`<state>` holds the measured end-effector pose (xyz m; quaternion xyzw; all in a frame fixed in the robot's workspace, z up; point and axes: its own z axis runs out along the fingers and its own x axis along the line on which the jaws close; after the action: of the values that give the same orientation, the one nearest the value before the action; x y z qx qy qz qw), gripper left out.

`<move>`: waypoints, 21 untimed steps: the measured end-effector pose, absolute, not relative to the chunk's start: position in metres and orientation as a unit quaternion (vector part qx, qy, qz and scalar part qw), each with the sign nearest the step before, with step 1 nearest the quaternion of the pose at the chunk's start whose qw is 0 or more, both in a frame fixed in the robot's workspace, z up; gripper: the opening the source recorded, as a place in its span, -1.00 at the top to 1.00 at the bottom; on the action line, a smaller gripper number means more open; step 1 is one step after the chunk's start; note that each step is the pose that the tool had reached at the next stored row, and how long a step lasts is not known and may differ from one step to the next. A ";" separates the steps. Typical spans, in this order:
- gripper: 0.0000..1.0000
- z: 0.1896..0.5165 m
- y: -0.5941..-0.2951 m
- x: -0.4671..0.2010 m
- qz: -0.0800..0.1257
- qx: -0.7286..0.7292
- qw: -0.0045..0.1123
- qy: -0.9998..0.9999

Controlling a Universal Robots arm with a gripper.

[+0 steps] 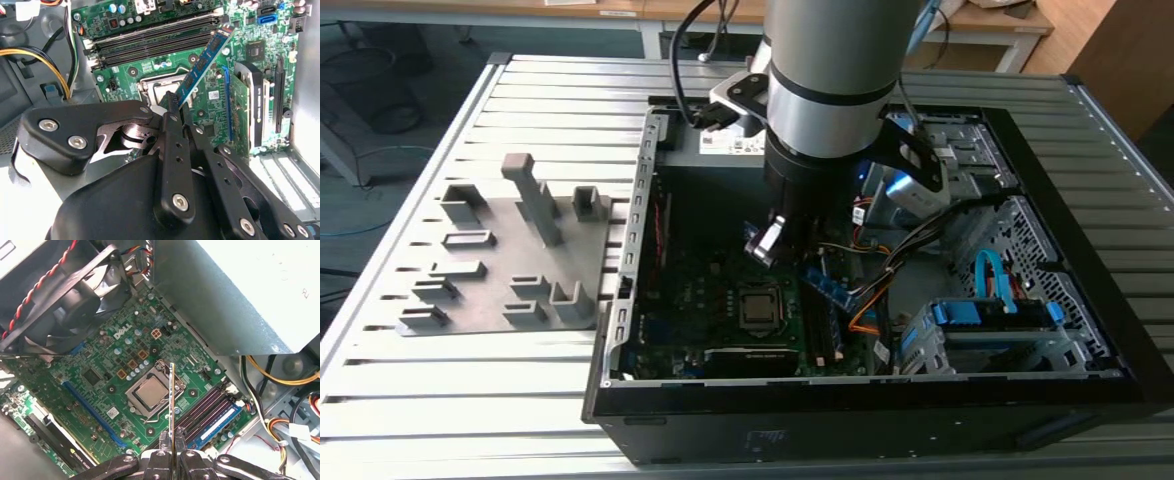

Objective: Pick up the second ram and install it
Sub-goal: 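Insert the second ram into the second slot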

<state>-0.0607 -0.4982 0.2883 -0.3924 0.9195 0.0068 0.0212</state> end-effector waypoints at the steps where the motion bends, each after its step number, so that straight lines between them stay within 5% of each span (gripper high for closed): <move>1: 0.73 0.288 -0.498 -0.061 0.007 -0.390 0.021 0.921; 21: 0.73 0.288 -0.498 -0.061 0.006 -0.340 0.022 0.940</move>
<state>-0.0606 -0.4982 0.2883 -0.3401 0.9401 0.0056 0.0215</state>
